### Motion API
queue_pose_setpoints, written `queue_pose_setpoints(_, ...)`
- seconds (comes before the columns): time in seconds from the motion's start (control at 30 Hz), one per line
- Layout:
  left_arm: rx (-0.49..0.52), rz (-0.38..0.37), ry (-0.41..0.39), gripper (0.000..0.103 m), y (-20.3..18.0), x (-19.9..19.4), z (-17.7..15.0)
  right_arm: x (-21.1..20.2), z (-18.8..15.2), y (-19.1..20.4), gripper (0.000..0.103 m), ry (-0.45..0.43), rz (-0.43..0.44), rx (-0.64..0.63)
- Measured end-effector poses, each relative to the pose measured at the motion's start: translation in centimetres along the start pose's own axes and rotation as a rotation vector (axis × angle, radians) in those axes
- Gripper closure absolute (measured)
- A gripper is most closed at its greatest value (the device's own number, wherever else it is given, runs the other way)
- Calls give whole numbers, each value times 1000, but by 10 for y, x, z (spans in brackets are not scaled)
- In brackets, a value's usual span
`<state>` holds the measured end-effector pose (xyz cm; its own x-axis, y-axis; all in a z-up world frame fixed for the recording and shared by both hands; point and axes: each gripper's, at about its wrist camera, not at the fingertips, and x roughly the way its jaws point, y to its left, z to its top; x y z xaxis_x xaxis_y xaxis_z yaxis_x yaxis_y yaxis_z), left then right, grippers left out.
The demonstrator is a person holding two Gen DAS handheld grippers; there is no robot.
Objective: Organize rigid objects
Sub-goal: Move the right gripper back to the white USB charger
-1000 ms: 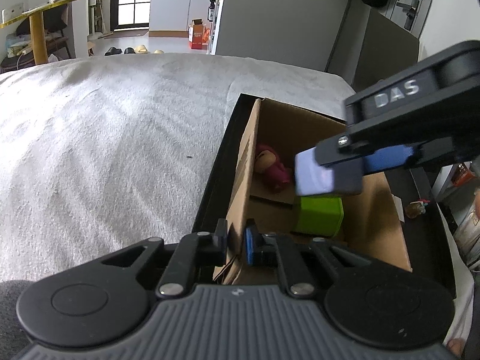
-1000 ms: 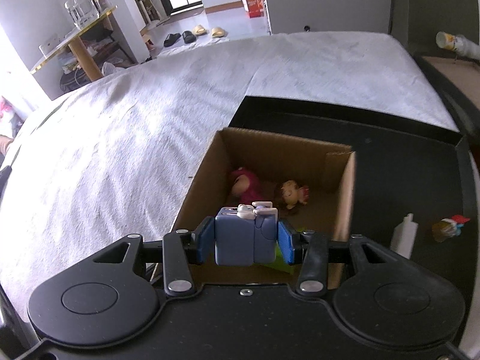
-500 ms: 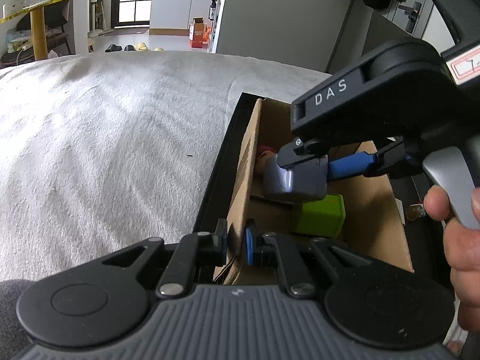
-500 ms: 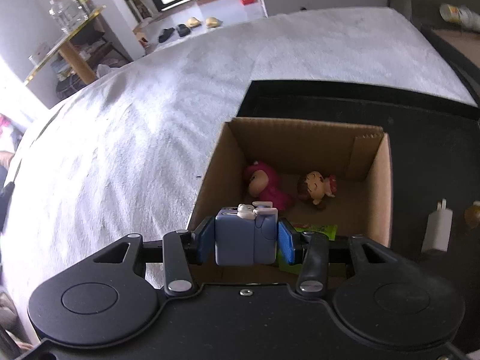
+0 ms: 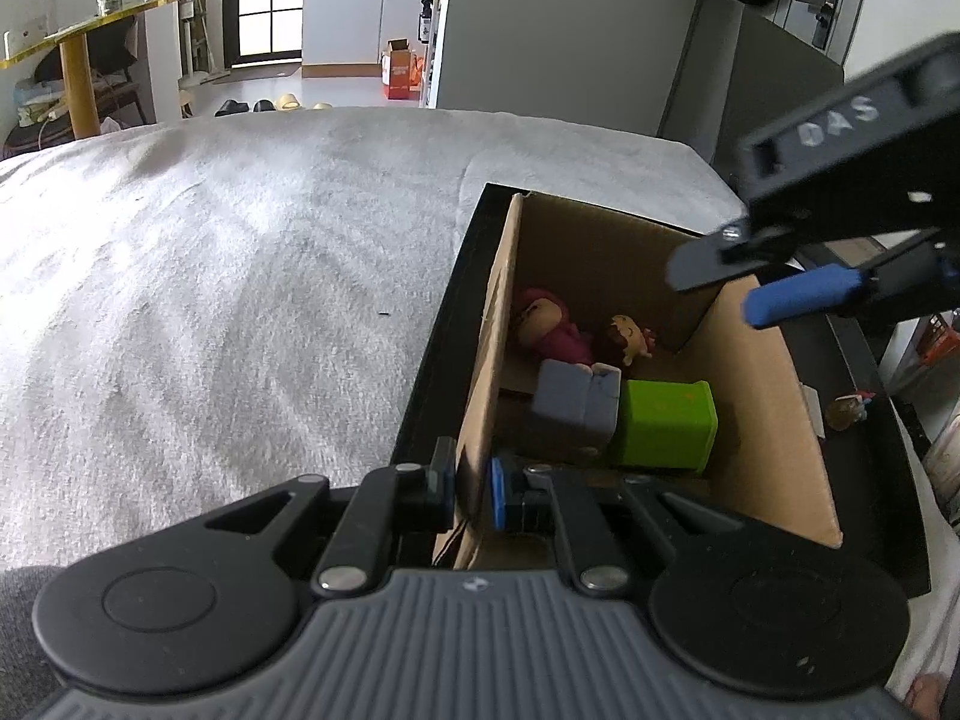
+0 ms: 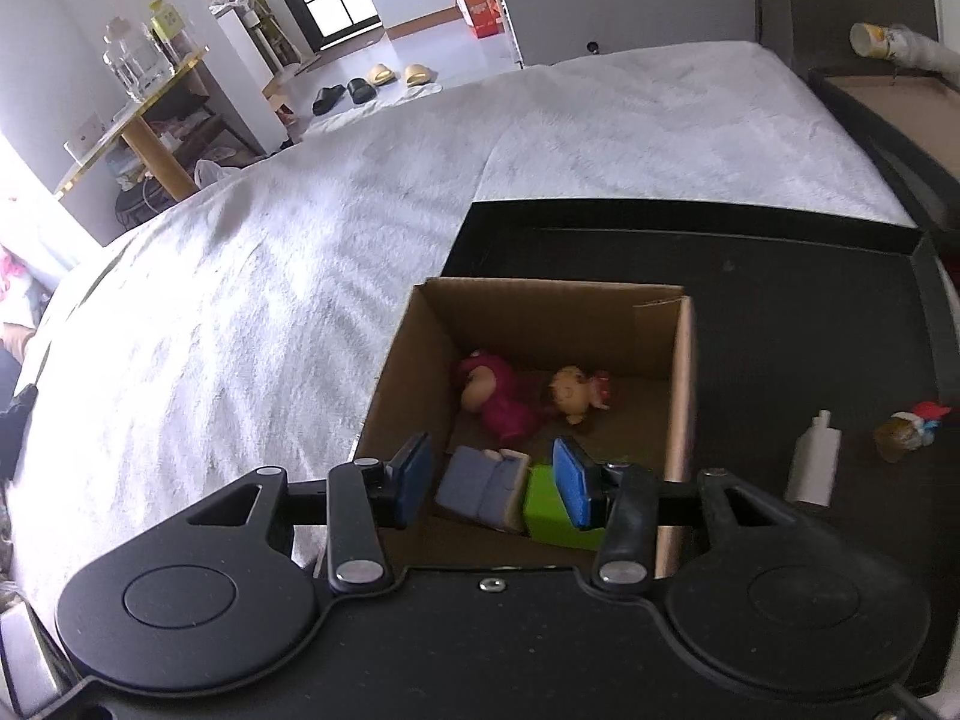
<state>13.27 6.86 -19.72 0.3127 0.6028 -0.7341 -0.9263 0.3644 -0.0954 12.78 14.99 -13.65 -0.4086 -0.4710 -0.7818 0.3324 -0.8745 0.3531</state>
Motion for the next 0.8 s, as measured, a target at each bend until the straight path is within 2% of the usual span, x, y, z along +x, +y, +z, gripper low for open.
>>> queue_pose_setpoints(0.4, -34, 79, -2, 93, -6, 0, 1, -23, -11, -40, 58, -41, -56, 57)
queue_pose_setpoints(0.8, -54, 120, -2, 93, -9, -1, 0, -40, -23, -80, 58, -83, -104, 132)
